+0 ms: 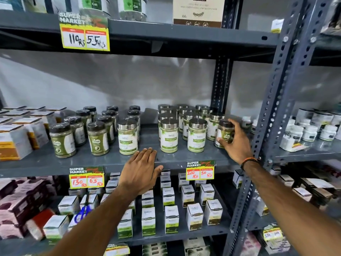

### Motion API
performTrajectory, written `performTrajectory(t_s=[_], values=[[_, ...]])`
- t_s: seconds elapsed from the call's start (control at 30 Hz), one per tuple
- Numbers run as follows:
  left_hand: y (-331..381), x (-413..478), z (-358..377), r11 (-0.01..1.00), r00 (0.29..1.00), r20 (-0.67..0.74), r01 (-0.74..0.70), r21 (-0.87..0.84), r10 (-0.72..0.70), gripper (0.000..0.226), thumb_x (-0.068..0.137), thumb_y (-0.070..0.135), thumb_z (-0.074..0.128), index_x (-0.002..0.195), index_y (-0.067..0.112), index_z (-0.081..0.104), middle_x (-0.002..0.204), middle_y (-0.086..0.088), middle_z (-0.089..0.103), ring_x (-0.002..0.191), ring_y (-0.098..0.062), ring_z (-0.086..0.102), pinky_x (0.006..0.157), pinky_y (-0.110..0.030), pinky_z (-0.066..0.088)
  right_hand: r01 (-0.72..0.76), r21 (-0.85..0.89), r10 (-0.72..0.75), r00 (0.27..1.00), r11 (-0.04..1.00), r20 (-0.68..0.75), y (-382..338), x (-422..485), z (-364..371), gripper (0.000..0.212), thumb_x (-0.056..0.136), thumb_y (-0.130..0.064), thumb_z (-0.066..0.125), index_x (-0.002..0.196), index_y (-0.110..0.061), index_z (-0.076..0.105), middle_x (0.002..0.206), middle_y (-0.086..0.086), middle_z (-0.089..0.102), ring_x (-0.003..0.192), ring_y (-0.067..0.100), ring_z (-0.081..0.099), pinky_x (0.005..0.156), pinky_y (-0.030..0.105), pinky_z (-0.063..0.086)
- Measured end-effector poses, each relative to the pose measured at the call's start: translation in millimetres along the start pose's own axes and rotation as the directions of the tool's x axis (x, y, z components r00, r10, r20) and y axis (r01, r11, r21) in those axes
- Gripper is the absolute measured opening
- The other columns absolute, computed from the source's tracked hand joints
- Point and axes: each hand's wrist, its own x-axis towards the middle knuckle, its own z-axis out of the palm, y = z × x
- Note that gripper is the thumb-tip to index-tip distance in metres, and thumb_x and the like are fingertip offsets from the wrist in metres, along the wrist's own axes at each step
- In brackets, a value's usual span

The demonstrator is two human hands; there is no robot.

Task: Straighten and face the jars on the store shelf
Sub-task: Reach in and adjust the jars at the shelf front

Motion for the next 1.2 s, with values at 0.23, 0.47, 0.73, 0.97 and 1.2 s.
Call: performTrajectory(t_s=[0.23, 0.47, 0.73, 0.97, 1.2], values=[[-0.2, -0.7, 0.2, 1.000, 1.000, 0.011, 0.001, -0.002, -0.001, 0.070, 0.102, 0.056, 0.023, 0.152, 0.009, 0.039, 0.156, -0.011, 0.044, 0.145, -0.026, 0.038, 0.121, -0.043, 0.027, 0.012, 0.049, -0.011, 1.000, 0.999, -0.007, 3.2, 2.9, -0.4, 0.088, 0.076, -0.033, 0.088, 0.147, -0.039, 0.036, 0.135, 0.012, 0.058, 0.114, 0.027, 0.061, 0.097, 0.050, 0.052], [-1.9, -3.4, -11.1, 1.000, 0.998, 0.058, -0.022, -0.011, 0.023, 0.077, 0.101, 0.060, 0.014, 0.157, 0.009, 0.025, 0.163, -0.012, 0.031, 0.151, -0.024, 0.024, 0.125, -0.041, 0.014, 0.104, 0.061, -0.100, 0.993, 0.993, -0.060, -26.0, -8.2, -19.6, 0.085, 0.076, -0.031, 0.088, 0.145, -0.036, 0.039, 0.132, 0.009, 0.058, 0.117, 0.025, 0.057, 0.100, 0.050, 0.050], [-23.3, -27.0, -59.7, 1.000, 1.000, -0.005, -0.010, -0.009, 0.010, 0.081, 0.100, 0.063, 0.011, 0.159, 0.009, 0.016, 0.166, -0.013, 0.024, 0.154, -0.025, 0.016, 0.126, -0.042, 0.012, 0.237, 0.069, -0.234, 0.971, 0.969, -0.053, -106.7, -30.3, -28.3, 0.084, 0.077, -0.052, 0.080, 0.148, -0.044, 0.034, 0.135, 0.006, 0.055, 0.112, 0.010, 0.046, 0.094, 0.034, 0.040], [-98.0, -74.7, -91.2, 0.997, 0.997, -0.034, 0.066, 0.046, -0.065, 0.078, 0.100, 0.063, 0.018, 0.156, 0.008, 0.029, 0.160, -0.014, 0.037, 0.149, -0.027, 0.029, 0.124, -0.044, 0.020, 0.322, 0.136, -0.322, 0.946, 0.937, -0.020, -183.7, -58.2, 18.5, 0.083, 0.077, -0.063, 0.074, 0.147, -0.046, 0.034, 0.143, 0.003, 0.054, 0.118, 0.007, 0.044, 0.095, 0.031, 0.034], [-181.8, -129.8, -95.3, 0.977, 0.979, -0.011, 0.205, 0.065, -0.205, 0.076, 0.101, 0.060, 0.022, 0.154, 0.008, 0.031, 0.159, -0.014, 0.038, 0.149, -0.027, 0.030, 0.124, -0.043, 0.020, 0.317, 0.204, -0.330, 0.944, 0.926, 0.033, -217.7, -84.5, 72.2, 0.083, 0.079, -0.053, 0.079, 0.148, -0.040, 0.036, 0.142, 0.007, 0.054, 0.121, 0.016, 0.049, 0.094, 0.031, 0.041]])
